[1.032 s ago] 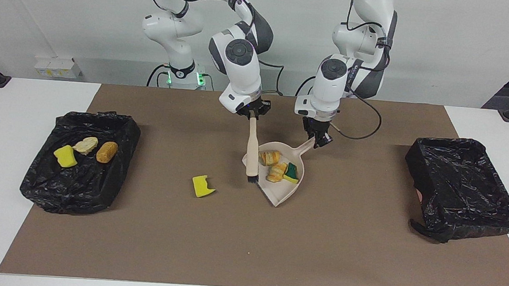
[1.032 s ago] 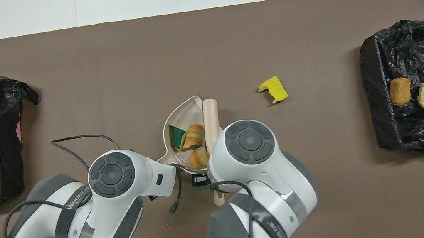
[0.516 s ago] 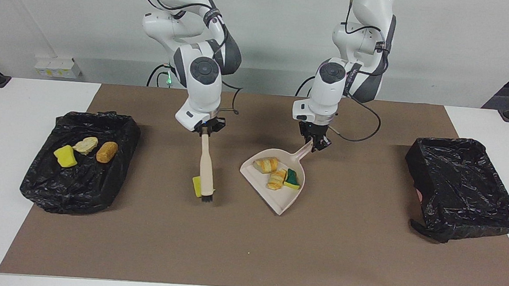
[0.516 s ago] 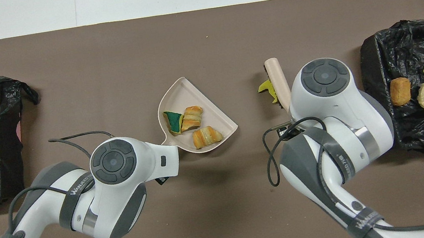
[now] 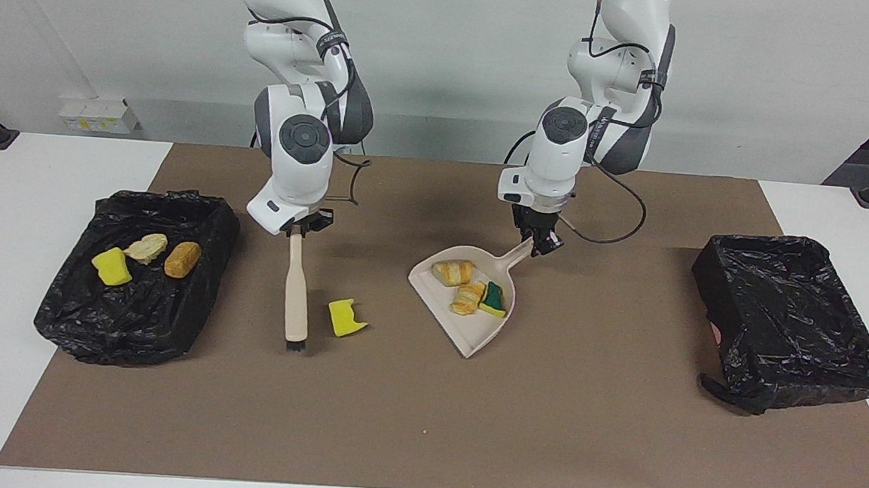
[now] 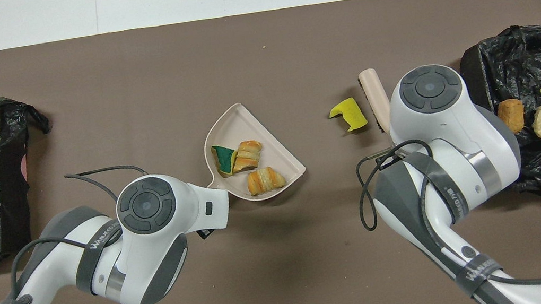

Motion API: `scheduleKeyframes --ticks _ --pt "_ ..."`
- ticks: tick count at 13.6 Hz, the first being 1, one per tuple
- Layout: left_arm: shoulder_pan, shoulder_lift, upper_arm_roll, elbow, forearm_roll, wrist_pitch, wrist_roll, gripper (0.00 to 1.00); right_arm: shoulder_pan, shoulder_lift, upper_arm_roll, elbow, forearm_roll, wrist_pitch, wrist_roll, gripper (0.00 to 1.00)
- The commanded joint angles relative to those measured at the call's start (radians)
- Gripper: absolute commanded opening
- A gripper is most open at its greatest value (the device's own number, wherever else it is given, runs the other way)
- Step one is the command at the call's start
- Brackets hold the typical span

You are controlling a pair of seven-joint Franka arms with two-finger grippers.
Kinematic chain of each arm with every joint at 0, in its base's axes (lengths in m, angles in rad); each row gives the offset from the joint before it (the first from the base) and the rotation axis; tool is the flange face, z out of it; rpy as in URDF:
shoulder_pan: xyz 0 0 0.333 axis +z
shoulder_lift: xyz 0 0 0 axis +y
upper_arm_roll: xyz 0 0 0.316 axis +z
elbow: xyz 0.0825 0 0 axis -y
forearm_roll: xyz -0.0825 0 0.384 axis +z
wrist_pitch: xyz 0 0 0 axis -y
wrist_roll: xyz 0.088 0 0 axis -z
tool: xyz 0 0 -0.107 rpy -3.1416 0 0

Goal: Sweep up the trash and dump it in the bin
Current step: 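Sweep the yellow sponge into the dustpan with the right gripper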

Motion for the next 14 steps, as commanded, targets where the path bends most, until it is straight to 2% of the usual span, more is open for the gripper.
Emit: scheduleKeyframes --ticks 1,6,14 --pt "-0.012 -0.011 0.008 0.002 -0.005 -0.034 0.032 0.0 -0.012 0.03 0.019 -0.012 -0.005 0.041 -0.025 0.0" --pt "-0.01 -0.013 0.008 0.002 -0.005 -0.042 0.031 0.0 0.046 0.078 0.02 -0.011 0.147 0.093 -0.03 0.0" --pt "-0.01 -0.013 0.008 0.002 -0.005 -0.04 0.029 0.0 0.261 0.087 0.02 0.046 0.441 0.164 0.008 0.0"
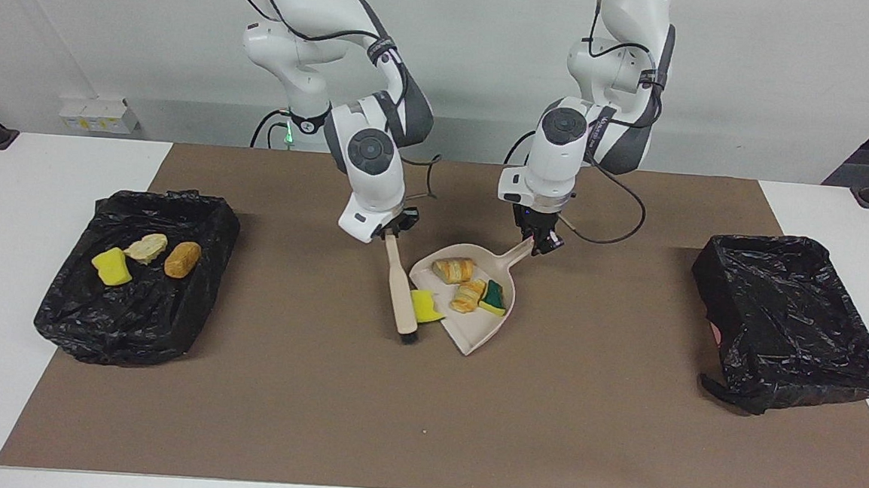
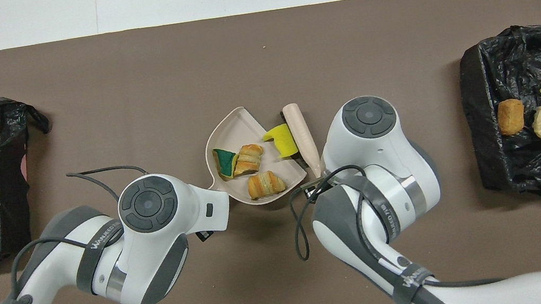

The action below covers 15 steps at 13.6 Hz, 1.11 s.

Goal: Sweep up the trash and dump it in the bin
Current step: 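Sweep the yellow sponge into the dustpan with the right gripper, then carry the loaded dustpan with the left gripper to the nearer black bag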

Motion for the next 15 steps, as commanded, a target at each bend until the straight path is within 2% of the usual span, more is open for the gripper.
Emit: scheduleKeyframes --ticks 1,7,13,15 --pt "-0.007 -0.011 0.008 0.003 -0.005 -0.024 0.017 0.0 0.045 0.01 0.0 0.039 0.085 0.017 0.02 0.0" --pt "0.025 -0.005 0.011 0.006 -0.007 -0.005 -0.005 0.0 0.036 -0.01 0.0 0.061 0.087 -0.001 0.019 0.0" --pt "0.122 -0.014 0.009 0.035 -0.021 -0.001 -0.003 0.0 0.03 -0.022 -0.006 0.061 0.066 -0.015 0.001 0.0" --pt "0.172 -0.037 0.01 0.036 -0.044 -0.011 0.001 0.0 0.03 -0.054 -0.007 0.056 0.064 -0.026 0.011 0.0"
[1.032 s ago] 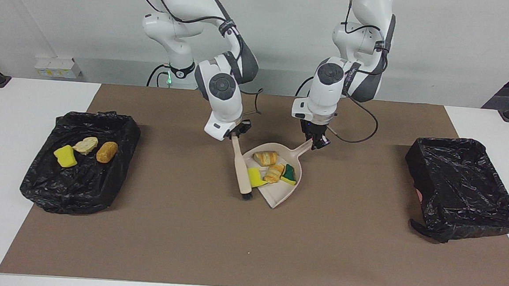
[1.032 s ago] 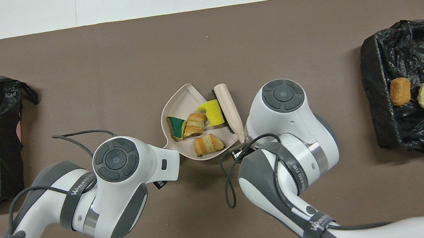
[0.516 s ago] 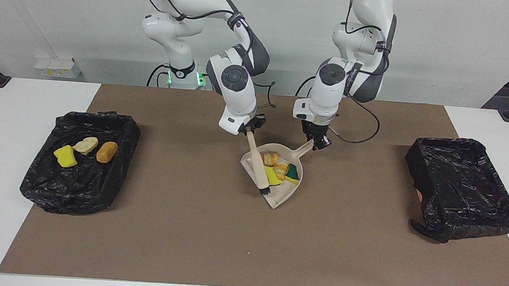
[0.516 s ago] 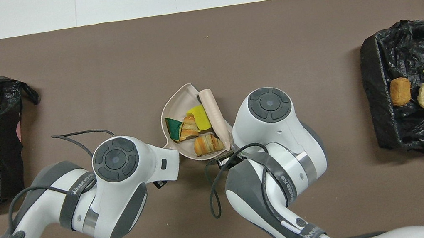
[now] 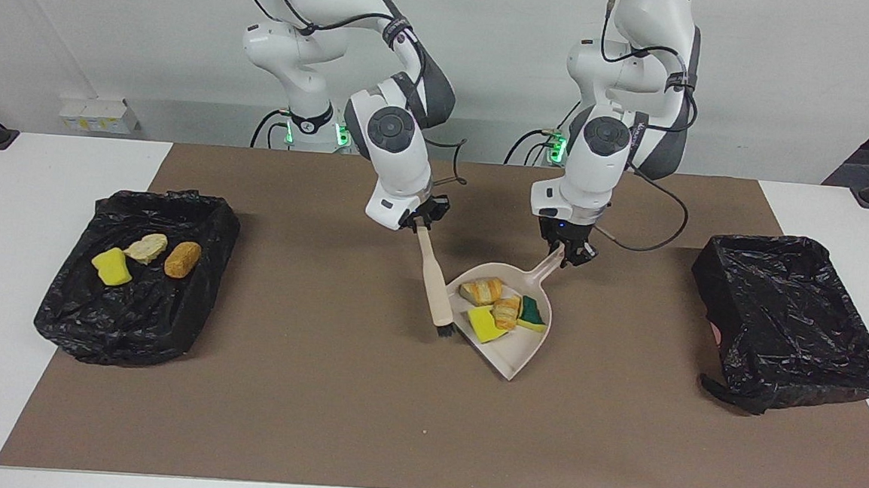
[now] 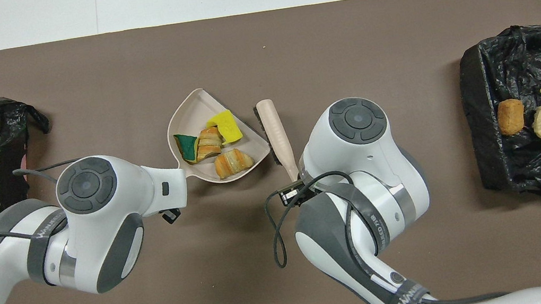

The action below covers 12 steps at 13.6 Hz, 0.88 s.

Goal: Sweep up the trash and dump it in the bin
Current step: 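Carry the loaded dustpan with the left gripper to the nearer black bag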

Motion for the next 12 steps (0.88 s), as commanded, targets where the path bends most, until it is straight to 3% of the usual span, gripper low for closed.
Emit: scheduleKeyframes --ticks 1,3,5,8,12 --pt "0.071 -0.053 -0.005 0.003 -0.035 -0.019 0.018 0.0 -0.009 -0.05 0.001 -0.005 0.006 -0.039 0.0 0.0" --pt "0.132 -0.08 -0.001 0.008 -0.066 -0.028 0.039 0.0 0.008 -0.06 0.004 -0.011 0.006 -0.039 0.109 0.0" --pt "0.206 -0.098 -0.001 0.043 -0.088 -0.119 0.075 0.0 0.054 -0.074 0.004 -0.022 0.004 -0.039 0.223 0.0" --pt "0.364 -0.087 -0.001 0.19 -0.091 -0.325 0.18 0.0 0.129 -0.115 0.004 -0.06 0.004 -0.038 0.331 0.0" --pt "0.594 -0.074 0.001 0.317 -0.173 -0.449 0.358 0.0 0.249 -0.157 0.004 -0.127 0.002 -0.036 0.461 0.0"
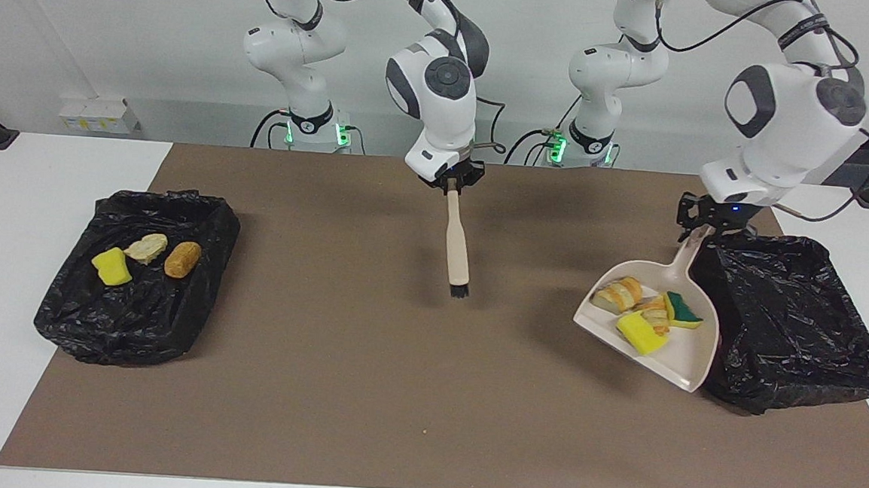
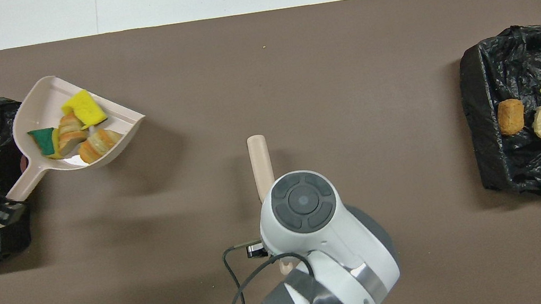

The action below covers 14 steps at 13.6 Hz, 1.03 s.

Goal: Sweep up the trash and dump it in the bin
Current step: 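Carry the loaded dustpan with the left gripper to the nearer black bag, then tip the dustpan over the bag with the left gripper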

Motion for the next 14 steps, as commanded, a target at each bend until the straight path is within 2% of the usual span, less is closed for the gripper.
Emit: scheduleKeyframes --ticks 1,3,5,8,11,14 --pt "0.129 0.039 0.002 0.106 -0.023 -0.076 0.048 0.0 0.064 -0.042 -0.003 -0.06 -0.008 0.003 0.082 0.0" --pt "0.215 0.04 0.018 0.126 0.0 -0.105 0.077 0.0 0.12 -0.039 -0.003 -0.095 -0.039 0.014 0.133 0.0" --pt "0.269 0.06 0.025 0.186 0.14 -0.133 0.183 0.0 0.147 -0.035 -0.002 -0.132 -0.042 0.018 0.151 0.0" --pt "0.277 0.141 0.031 0.316 0.349 -0.148 0.266 0.0 0.157 -0.025 -0.002 -0.153 -0.04 0.064 0.218 0.0" --pt "0.271 0.166 0.028 0.326 0.55 -0.133 0.338 0.0 0.156 -0.022 0.0 -0.198 -0.039 0.145 0.216 0.0" --pt "0.211 0.188 0.022 0.324 0.708 -0.15 0.344 0.0 0.156 -0.024 0.001 -0.21 -0.039 0.152 0.167 0.0"
